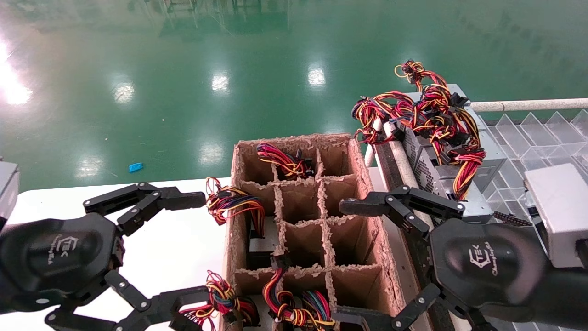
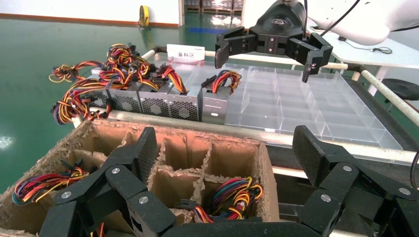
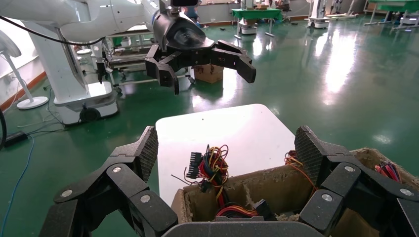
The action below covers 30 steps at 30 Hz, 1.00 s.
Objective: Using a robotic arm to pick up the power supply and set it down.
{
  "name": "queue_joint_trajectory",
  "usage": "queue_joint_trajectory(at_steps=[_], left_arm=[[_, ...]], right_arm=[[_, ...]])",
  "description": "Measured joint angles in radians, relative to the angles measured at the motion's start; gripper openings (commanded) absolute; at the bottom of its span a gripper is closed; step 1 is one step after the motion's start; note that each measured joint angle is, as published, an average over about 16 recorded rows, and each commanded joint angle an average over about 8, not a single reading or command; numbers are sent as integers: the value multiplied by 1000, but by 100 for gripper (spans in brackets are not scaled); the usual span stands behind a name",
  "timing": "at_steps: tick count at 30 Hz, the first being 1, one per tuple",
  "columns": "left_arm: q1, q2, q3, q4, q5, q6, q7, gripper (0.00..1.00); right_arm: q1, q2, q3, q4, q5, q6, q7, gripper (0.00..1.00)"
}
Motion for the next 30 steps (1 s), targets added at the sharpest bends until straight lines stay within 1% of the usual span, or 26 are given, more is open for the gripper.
queue_joint_trajectory(at_steps=[30], left_arm=[[0, 0, 0, 0, 0, 0, 0, 100]], right_arm=[[2, 1, -2, 0, -1, 2, 0, 100]])
